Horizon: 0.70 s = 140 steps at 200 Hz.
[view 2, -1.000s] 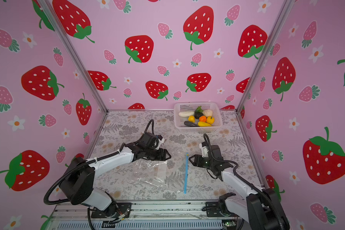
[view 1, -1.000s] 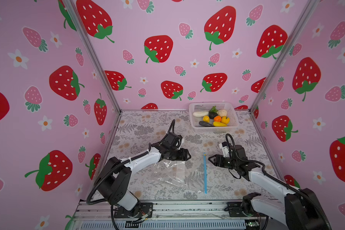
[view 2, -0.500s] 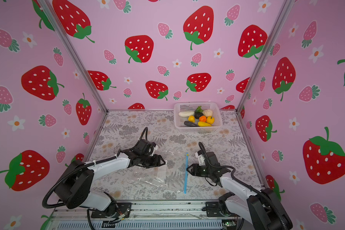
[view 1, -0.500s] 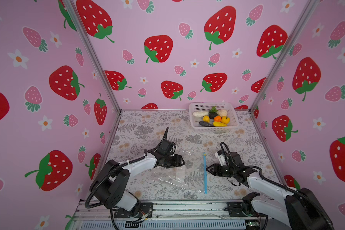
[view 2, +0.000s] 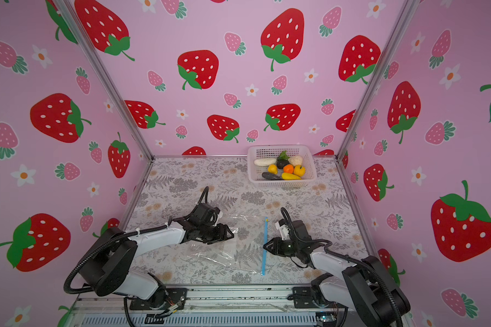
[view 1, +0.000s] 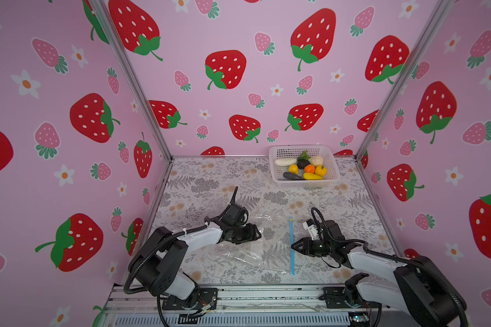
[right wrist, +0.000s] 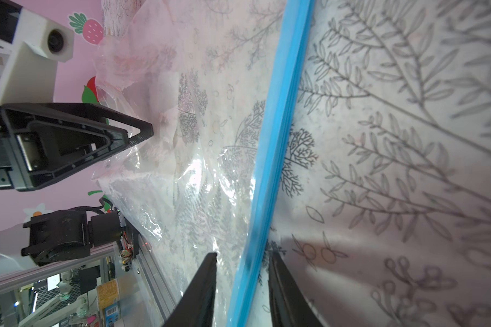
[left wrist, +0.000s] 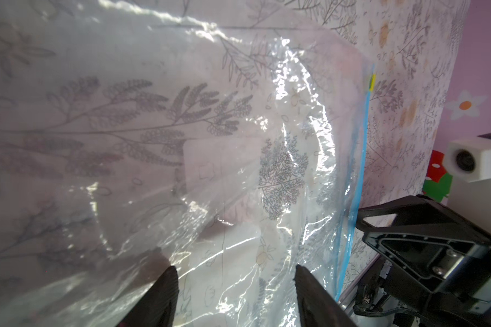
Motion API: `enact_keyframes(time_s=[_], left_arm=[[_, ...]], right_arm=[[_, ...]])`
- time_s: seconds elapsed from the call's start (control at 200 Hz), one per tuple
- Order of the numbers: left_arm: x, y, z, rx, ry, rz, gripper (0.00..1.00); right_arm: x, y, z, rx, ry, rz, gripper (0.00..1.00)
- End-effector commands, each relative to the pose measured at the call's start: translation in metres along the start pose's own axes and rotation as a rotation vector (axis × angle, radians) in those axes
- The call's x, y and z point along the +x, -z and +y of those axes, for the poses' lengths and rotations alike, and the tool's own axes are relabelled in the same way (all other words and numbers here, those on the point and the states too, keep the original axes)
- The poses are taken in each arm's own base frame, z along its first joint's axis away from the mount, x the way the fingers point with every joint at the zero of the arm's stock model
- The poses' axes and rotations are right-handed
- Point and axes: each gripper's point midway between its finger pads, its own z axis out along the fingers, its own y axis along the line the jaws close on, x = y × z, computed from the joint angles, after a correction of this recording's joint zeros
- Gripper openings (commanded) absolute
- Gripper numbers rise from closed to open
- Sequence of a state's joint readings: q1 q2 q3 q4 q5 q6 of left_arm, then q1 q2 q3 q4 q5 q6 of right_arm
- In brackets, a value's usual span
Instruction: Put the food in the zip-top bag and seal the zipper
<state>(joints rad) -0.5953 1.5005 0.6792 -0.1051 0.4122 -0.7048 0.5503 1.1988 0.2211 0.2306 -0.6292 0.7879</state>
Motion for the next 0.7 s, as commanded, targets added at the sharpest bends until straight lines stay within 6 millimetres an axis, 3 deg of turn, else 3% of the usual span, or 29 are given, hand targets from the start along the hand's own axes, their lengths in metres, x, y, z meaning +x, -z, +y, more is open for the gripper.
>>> enact_keyframes(time_s=[0.0,0.31,0.695], left_arm=[[0.001,-0.004,0.004,0.001,0.021,0.000,0.67],[0.003,-0.006,0.006,-0.001,0.020,0.004,0.67],[0.006,-0.009,0.005,0.009,0.018,0.005,0.67]], right_arm=[[0.003,-0.003,0.007,-0.050,-0.007,0.009,0.31],[0.001,-0.007,0.017,-0.082,0.010,0.012,0.13],[-0.008,-0.009,0.035,-0.127,0.081,-0.013,0.05]])
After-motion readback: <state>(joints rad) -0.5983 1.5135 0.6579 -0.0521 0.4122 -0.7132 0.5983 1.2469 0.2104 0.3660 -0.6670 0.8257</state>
